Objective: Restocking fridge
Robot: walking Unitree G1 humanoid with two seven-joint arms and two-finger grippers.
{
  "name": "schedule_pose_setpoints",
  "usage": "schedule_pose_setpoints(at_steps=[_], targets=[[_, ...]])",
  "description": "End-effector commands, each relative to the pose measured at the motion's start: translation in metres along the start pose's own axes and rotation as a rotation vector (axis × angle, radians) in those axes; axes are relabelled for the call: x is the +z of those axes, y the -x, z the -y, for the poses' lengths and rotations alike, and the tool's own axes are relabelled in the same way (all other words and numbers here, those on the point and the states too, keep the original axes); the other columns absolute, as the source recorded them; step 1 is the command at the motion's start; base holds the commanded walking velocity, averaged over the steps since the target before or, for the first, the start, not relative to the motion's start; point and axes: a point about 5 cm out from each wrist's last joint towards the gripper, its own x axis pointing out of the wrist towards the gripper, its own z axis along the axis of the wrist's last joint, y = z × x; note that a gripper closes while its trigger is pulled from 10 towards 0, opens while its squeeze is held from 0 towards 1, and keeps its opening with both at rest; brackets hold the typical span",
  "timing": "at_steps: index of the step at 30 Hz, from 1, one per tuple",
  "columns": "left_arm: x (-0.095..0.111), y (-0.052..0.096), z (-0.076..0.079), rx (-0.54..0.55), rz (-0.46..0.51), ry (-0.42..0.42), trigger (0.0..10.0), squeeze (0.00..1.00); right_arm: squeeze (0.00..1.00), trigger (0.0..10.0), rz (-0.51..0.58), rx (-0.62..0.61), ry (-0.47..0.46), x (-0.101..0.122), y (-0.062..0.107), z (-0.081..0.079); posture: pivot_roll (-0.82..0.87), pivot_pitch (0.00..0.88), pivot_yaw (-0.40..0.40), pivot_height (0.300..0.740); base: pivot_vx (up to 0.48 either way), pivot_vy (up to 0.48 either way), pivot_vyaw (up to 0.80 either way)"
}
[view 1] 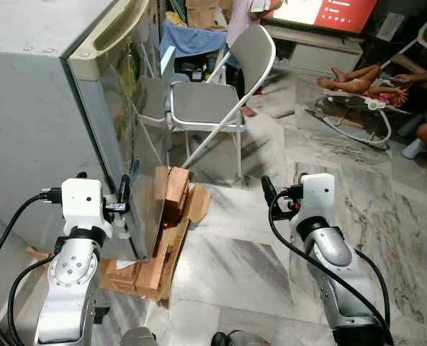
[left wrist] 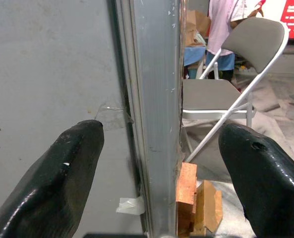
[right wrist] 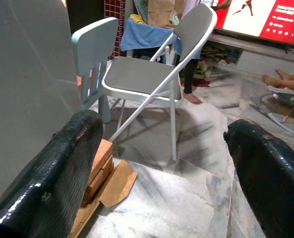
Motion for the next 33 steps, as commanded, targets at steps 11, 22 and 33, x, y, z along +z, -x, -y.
schedule_pose_setpoints(at_steps=[11, 22, 33], targets=[[-0.009, 0.027, 0.005, 0.031, -0.049, 0.053, 10.0, 0.0, 0.0, 10.0, 0.056, -0.032, -0.077, 0.017, -0.023, -0.008, 0.15, 0.0, -0.126, 0.74, 0.0, 0.0, 0.0], [-0.009, 0.027, 0.005, 0.031, -0.049, 0.053, 10.0, 0.0, 0.0, 10.0, 0.056, -0.032, -0.077, 0.017, -0.023, -0.008, 0.15, 0.0, -0.126, 0.74, 0.0, 0.0, 0.0], [0.0, 0.023, -0.001, -0.015, 0.014, 0.019, 10.0, 0.0, 0.0, 10.0, 0.057, 0.097, -0.044, 0.015, -0.008, -0.011, 0.13, 0.02, -0.144, 0.74, 0.0, 0.0, 0.0]])
